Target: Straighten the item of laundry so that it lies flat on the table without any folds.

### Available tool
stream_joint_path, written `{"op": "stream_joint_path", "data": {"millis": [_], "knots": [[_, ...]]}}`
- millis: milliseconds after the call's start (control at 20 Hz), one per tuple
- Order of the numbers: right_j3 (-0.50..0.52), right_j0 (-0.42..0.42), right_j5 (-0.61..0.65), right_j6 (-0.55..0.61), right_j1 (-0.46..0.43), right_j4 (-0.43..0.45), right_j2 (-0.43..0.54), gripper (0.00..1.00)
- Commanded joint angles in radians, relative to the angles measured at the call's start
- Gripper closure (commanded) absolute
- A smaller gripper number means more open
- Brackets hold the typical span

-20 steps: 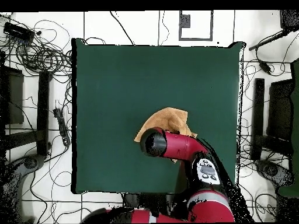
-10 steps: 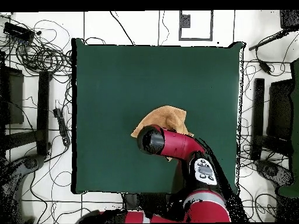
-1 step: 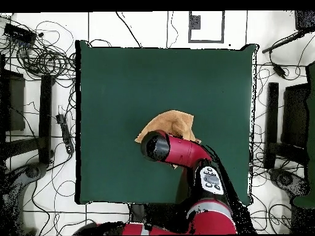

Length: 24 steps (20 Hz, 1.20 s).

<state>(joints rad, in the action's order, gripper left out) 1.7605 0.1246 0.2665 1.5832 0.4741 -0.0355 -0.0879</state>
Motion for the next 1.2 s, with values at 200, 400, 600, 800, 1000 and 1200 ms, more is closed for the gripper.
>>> {"op": "stream_joint_path", "data": {"millis": [200, 400, 600, 800, 1000, 1200], "knots": [[-0.010, -0.087, -0.045, 0.303, -0.051, -0.123, 0.042, 1.00], [-0.014, -0.114, -0.054, 0.306, -0.059, -0.146, 0.025, 1.00], [-0.030, -0.141, -0.049, 0.307, -0.070, -0.178, 0.007, 1.00], [-0.035, -0.162, -0.049, 0.311, -0.076, -0.204, -0.006, 1.00], [-0.046, -0.195, -0.042, 0.326, -0.084, -0.237, -0.028, 1.00], [-0.072, -0.233, -0.027, 0.347, -0.101, -0.267, -0.057, 1.00]]}}
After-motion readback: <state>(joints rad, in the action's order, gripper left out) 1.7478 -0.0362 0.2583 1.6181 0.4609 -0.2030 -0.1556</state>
